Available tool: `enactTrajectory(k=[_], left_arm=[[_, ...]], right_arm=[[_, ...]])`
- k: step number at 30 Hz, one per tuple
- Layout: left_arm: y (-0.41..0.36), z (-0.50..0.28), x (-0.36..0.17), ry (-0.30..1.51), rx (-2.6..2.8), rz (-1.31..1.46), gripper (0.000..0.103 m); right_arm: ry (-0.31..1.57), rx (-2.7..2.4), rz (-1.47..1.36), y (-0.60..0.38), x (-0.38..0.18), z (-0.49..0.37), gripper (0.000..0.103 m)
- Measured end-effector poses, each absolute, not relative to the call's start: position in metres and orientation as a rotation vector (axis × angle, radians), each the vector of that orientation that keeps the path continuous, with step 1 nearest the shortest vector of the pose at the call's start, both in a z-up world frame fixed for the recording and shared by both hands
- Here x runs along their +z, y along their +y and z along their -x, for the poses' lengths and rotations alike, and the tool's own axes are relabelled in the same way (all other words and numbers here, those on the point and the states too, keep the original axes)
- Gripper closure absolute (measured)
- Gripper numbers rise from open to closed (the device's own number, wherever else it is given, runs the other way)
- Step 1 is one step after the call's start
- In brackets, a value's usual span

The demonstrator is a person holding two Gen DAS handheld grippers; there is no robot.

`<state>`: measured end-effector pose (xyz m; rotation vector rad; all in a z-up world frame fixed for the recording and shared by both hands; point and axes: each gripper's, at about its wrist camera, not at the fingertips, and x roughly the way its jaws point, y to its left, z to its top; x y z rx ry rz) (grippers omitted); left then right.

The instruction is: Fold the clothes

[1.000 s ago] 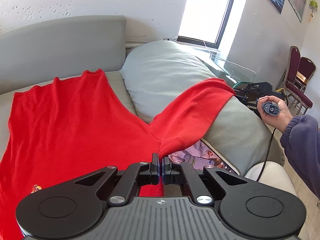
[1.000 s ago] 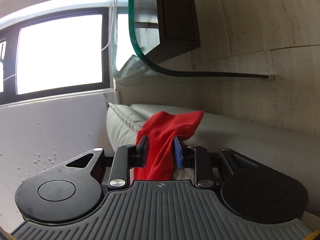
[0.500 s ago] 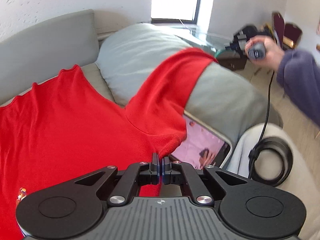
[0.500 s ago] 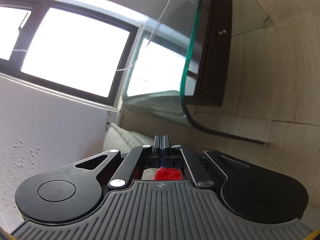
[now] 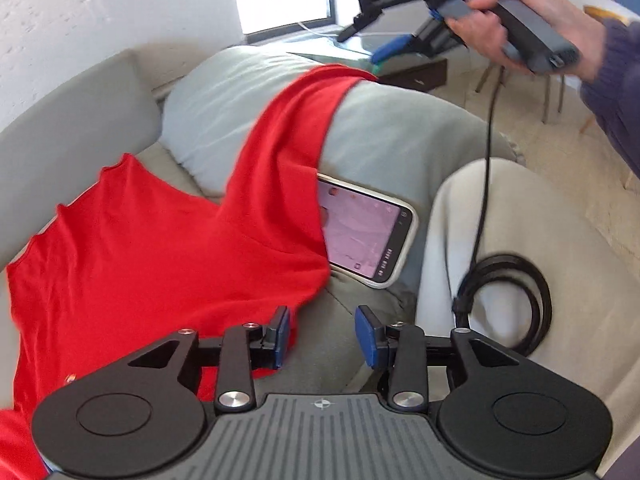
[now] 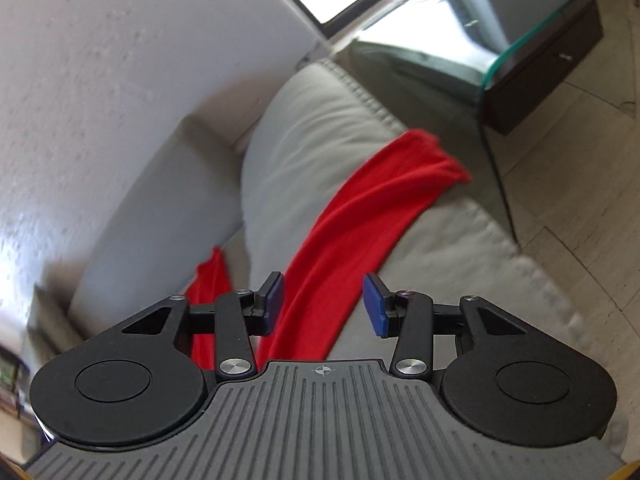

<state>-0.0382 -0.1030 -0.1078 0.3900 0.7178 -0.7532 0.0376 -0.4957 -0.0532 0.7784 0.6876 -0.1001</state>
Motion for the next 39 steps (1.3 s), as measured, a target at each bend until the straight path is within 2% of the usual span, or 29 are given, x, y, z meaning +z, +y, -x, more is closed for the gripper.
enactTrajectory(k=[4, 7, 9, 12, 13, 14, 16, 22, 28, 30, 32, 33, 39], left_arm=[[-0.073, 0.025, -0.1, 0.757, -0.635, -0.204, 0.059], [-0.052, 0.022, -0.098, 0.778, -0.585, -0.103, 0.059], [-0.04, 0.023, -0.098, 0.785, -0.566, -0.051, 0.059], [-0.026, 0.028, -0.099, 0.79, -0.554, -0.003, 0.059], [-0.023, 0.029, -0.099, 0.788, -0.551, 0.005, 0.059], [-0.021, 0.031, -0.099, 0.785, -0.548, 0.01, 0.059], [-0.016, 0.033, -0.097, 0.775, -0.548, 0.019, 0.059], [-0.003, 0.035, -0.094, 0.761, -0.548, 0.064, 0.06], [-0.003, 0.037, -0.097, 0.77, -0.574, 0.058, 0.06], [-0.004, 0.04, -0.097, 0.767, -0.58, 0.049, 0.06], [-0.003, 0.041, -0.099, 0.772, -0.581, 0.048, 0.059], [-0.002, 0.041, -0.099, 0.777, -0.579, 0.051, 0.059], [-0.005, 0.038, -0.1, 0.795, -0.562, 0.06, 0.059]], right_arm=[[0.838, -0.036, -0.735, -0.446, -0.072, -0.038, 0.056], [0.864, -0.134, -0.753, -0.444, -0.1, -0.049, 0.056], [0.827, -0.178, -0.79, -0.453, -0.115, -0.054, 0.062], [0.712, -0.164, -0.912, -0.467, -0.136, -0.061, 0.063], [0.694, -0.167, -0.93, -0.469, -0.142, -0.063, 0.069], [0.687, -0.179, -0.934, -0.47, -0.145, -0.063, 0.083], [0.674, -0.205, -0.938, -0.47, -0.149, -0.062, 0.103], [0.604, -0.332, -0.837, -0.462, -0.121, -0.038, 0.103], [0.726, -0.393, -0.795, -0.467, -0.114, -0.032, 0.101], [0.731, -0.363, -0.864, -0.472, -0.114, -0.024, 0.096], [0.687, -0.344, -0.929, -0.479, -0.11, -0.015, 0.074], [0.65, -0.356, -0.951, -0.486, -0.108, -0.012, 0.07], [0.52, -0.401, -1.161, -0.539, -0.117, -0.017, 0.069]])
